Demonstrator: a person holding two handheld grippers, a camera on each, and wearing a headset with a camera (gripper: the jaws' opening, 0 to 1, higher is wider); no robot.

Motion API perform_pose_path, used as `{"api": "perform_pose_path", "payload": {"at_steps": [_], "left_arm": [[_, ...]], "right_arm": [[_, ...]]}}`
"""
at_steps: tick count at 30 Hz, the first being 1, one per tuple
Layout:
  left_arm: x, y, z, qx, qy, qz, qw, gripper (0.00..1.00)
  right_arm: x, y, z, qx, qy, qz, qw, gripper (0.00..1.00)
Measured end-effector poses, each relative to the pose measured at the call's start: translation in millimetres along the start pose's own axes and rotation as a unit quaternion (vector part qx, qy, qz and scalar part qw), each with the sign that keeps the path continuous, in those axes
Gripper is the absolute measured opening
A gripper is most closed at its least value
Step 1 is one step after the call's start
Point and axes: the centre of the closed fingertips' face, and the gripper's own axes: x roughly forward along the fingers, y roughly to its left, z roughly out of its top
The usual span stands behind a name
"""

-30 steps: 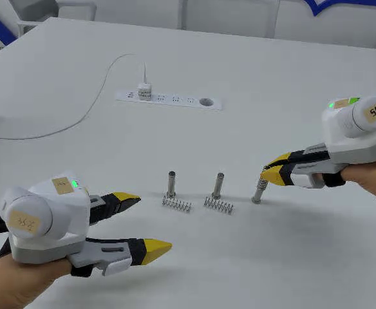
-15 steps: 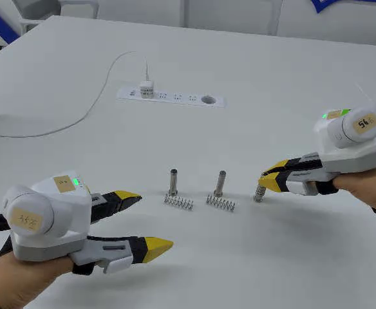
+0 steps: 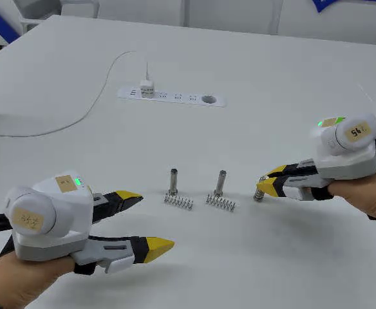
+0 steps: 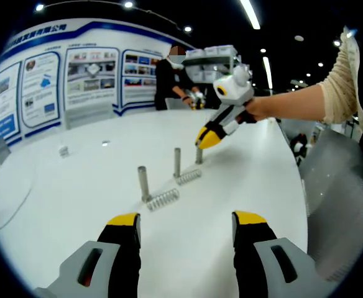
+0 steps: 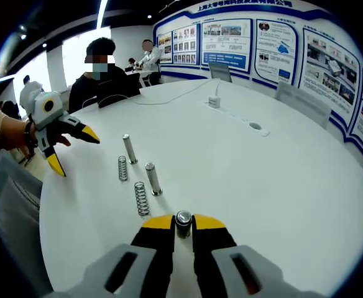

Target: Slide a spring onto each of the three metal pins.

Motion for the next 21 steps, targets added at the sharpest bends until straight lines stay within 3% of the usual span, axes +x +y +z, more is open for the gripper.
{"api": "perform_pose_path", "payload": {"at_steps": [13, 21], "left_arm": [[-0.3, 0.0, 1.5, 0.001, -0.002, 0.0, 1.0, 0.6], [-0.5, 0.4, 2.7, 0.003, -0.003, 0.0, 1.0, 0.6]], "right_arm": [[-1.4, -0.6, -0.3, -0.006, 0.0, -0.007, 1.0, 0.16], [-6.0, 0.4, -9.1, -0.006, 0.008, -0.011, 0.9999, 0.17]]}}
